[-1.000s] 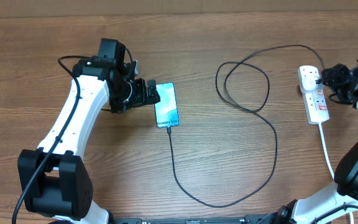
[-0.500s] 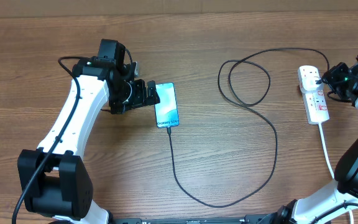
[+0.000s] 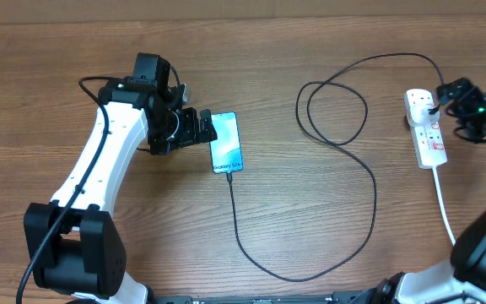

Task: Plug charger to phone and switch on socket
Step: 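Position the right gripper over the switch beside the white plug, then press the power strip switch down with the right gripper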

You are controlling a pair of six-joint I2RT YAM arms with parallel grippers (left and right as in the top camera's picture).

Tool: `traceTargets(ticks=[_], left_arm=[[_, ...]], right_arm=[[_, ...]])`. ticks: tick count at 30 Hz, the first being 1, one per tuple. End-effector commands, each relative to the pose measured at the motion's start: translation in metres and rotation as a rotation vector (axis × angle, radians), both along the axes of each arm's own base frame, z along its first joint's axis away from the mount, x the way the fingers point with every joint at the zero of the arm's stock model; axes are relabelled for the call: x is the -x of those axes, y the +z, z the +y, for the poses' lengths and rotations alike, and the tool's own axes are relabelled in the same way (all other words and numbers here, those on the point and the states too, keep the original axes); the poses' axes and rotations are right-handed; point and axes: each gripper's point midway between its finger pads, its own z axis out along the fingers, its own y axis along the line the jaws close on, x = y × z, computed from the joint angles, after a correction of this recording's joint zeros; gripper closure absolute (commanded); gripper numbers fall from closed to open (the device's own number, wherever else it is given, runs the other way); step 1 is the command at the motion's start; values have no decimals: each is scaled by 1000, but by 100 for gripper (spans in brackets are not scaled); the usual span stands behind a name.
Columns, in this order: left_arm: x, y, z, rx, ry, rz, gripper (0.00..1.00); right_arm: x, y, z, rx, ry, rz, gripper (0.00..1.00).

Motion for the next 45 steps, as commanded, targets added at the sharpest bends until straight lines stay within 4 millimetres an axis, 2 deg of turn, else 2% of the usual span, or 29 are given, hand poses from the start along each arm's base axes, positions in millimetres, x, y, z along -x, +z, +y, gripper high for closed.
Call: traceTargets(ticks=[1,5,6,7,8,9,10,11,13,16,20,27,35,45], left_arm=[[-5,14,-2,4,-28,-57,0],[-7,15,-2,5,-28,-67,0],[-7,15,-3,6,-28,-68,0],[-8,15,-3,6,-28,-71,0],[-8,15,-3,7,-28,-73,0],[-9,15,-3,7,-28,-74,0],[-9,15,-3,7,-28,-75,0],[-9,15,-3,7,-28,-75,0],[-9,15,-3,7,-28,-74,0],[-9,15,-3,7,-28,-74,0],[-10,15,-3,8,-27,-80,0],[-11,16,-4,9,-30,-84,0],[-10,16,-5,9,-31,-84,0],[-12,16,-5,10,-31,-89,0]], right_arm=[[19,22,-27,38,-70,-26,6],[29,14,-42,17,-108,-11,5],[29,10,-42,11,-112,-4,10],[29,7,-42,7,-112,2,27],[29,2,-42,1,-111,12,57],[29,-3,-42,-5,-112,22,76],[29,-8,-42,-13,-109,32,90],[28,-13,-41,-19,-108,41,96],[27,-30,-39,-42,-103,74,96],[27,-44,-37,-67,-96,99,96],[26,-54,-34,-87,-88,112,96],[14,-63,-15,-107,-33,116,96],[10,-89,-4,-120,-12,171,96],[7,-90,-6,-100,-15,163,96]])
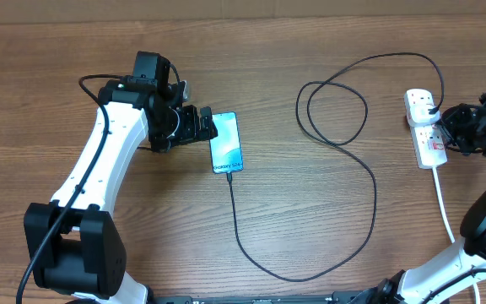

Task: Plug charger to phone and switch on socket
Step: 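Press the power strip switch down with the right gripper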

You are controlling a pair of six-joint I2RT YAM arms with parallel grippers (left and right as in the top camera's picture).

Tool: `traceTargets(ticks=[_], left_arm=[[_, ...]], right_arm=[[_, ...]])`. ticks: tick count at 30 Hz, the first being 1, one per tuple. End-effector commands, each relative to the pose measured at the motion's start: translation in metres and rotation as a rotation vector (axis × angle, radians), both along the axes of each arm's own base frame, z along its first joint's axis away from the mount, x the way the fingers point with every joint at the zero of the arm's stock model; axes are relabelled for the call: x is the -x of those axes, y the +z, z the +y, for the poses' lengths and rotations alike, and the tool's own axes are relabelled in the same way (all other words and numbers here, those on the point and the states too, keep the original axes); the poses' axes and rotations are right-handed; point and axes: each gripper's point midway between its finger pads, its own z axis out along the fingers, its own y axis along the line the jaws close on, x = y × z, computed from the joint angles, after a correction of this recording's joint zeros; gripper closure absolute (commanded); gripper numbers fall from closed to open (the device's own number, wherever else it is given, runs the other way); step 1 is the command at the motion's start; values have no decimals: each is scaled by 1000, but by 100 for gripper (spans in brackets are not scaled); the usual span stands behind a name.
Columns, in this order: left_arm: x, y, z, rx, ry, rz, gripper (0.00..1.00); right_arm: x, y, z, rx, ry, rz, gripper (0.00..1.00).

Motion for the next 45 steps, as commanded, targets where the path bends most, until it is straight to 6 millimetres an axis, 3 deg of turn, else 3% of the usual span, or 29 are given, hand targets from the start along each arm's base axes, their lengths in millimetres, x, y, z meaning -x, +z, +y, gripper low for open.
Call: traceTargets(ticks=[1,8,20,29,45], left_arm=[[-4,14,-3,5,-27,-56,0],[-5,15,-4,8,-28,-57,0],[-5,15,-4,8,-28,-59,0],[-7,15,-4,9,-28,-66,0],[-6,15,-4,9,-28,-66,0]], right_arm=[[-2,-1,0,14,1,-5,96],[-7,-3,-2,51,-23,4,96],[-11,-26,14,3,11,33,96],[-12,-28,25,-4,34,45,96],[-11,-32,63,-53,115,90,96]])
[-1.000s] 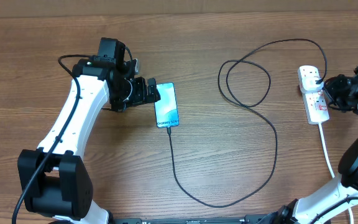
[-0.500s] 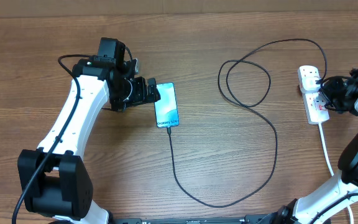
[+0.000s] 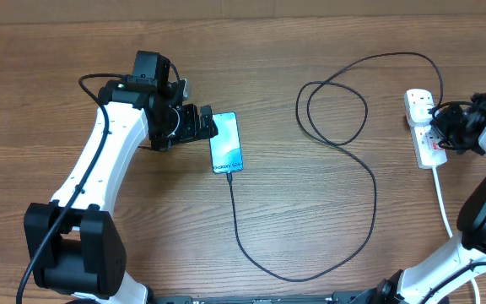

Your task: Plug charger to phone and switch on socket

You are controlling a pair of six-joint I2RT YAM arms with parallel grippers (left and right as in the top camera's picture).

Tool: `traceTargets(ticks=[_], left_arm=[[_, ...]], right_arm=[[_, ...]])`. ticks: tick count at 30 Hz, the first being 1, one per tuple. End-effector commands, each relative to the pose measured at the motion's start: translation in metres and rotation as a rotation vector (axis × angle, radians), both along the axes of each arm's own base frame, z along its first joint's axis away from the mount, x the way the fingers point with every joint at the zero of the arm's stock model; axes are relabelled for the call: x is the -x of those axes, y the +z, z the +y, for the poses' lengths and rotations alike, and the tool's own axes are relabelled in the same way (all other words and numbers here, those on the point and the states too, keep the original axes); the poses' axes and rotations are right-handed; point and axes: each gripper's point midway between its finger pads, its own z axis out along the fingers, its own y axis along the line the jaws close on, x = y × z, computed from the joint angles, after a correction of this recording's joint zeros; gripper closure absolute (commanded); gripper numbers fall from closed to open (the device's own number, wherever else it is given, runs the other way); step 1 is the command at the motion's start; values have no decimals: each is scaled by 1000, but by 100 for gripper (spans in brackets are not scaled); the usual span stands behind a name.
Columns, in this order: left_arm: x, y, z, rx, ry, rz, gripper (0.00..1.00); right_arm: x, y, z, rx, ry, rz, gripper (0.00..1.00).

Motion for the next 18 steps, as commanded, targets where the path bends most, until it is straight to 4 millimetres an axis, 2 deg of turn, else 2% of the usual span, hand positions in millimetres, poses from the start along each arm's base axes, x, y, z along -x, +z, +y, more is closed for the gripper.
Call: traceTargets(ticks=[1,6,9,12,15,18], left_arm=[[-3,14,-4,6,-28,-50,0],[-1,14,-3,5,-28,-43,0],[6,12,-2,-5,-57,-24,0],[12,12,-1,-12,-80,-9,0],[16,16,-1,-12,-87,-12,0],[20,29,-6,19,-139,-50,0]], right_arm=[[-7,-13,59,-120,126,15,96],[-6,-13,60,-119,127,19,96],[3,0,52,-127,100,31,96],[13,26,44,-118,75,14,96],[25,66,39,-95,52,-28,96],[38,111,43,-60,50,-88,96]])
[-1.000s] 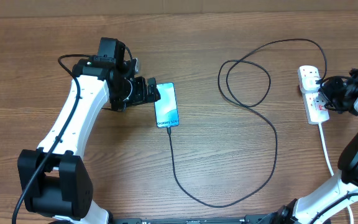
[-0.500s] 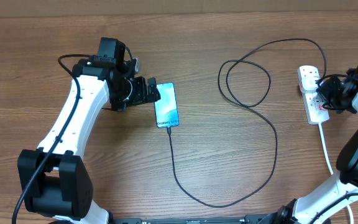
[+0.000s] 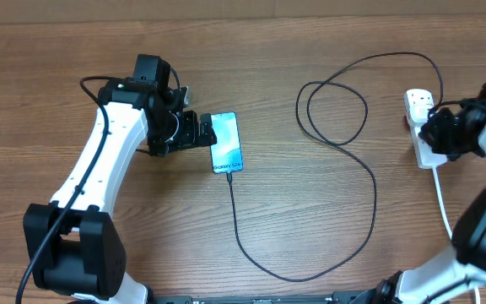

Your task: Plug charger to phone and switch on socket

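Observation:
The phone lies face up with its blue screen lit. The black charger cable is plugged into its near end and runs in loops to a black plug in the white power strip. My left gripper sits at the phone's upper left edge, fingers apart, holding nothing. My right gripper is over the middle of the strip as a compact dark mass. It hides the switch area.
The cable forms a coil between phone and strip and a wide bend near the front of the table. The strip's white cord runs toward the front right. The wooden table holds nothing else.
My right gripper has shifted left and now covers the middle of the power strip. My left gripper stands slightly further left of the phone's edge.
The cable stayed plugged into the lit phone and my left gripper stayed at its left edge. My right gripper was first by the plug at the strip's far end, then right of the strip's middle, then over its right edge, and now on it.

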You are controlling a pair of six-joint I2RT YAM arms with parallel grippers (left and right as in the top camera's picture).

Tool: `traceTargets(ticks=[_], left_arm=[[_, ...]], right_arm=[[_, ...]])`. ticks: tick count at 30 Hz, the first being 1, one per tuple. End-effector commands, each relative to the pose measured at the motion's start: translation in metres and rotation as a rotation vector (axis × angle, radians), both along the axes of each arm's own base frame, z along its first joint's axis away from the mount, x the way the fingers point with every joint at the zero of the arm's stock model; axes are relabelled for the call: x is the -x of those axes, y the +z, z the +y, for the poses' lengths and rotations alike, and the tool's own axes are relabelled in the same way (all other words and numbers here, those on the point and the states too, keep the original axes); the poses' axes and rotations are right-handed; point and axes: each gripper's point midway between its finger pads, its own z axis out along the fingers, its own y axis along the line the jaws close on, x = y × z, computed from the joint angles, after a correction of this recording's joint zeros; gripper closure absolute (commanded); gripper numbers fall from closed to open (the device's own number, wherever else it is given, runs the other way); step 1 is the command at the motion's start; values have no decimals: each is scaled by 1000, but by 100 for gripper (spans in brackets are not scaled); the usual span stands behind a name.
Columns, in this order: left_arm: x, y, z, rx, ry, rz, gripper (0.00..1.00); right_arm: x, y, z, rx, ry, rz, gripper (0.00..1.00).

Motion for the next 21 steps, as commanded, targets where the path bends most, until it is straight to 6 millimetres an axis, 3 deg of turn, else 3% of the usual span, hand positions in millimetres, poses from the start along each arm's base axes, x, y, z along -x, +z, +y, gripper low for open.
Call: traceTargets(ticks=[1,4,8,11,16,21], left_arm=[[3,37,-11,59,-100,-117,0],[9,58,-11,67,-109,-175,0],[26,92,-8,68,-143,-271,0],[46,118,-5,66,-173,-343,1],[87,148,-6,65,-243,-458,1],[140,140,-7,84,-288,-525,0]], right_arm=[[7,89,2,72,-5,-185,96],[20,139,28,94,65,-294,96],[44,204,94,96,291,-485,96],[71,232,144,102,467,-576,96],[117,243,204,99,692,-624,96],[155,228,234,63,825,-613,96]])
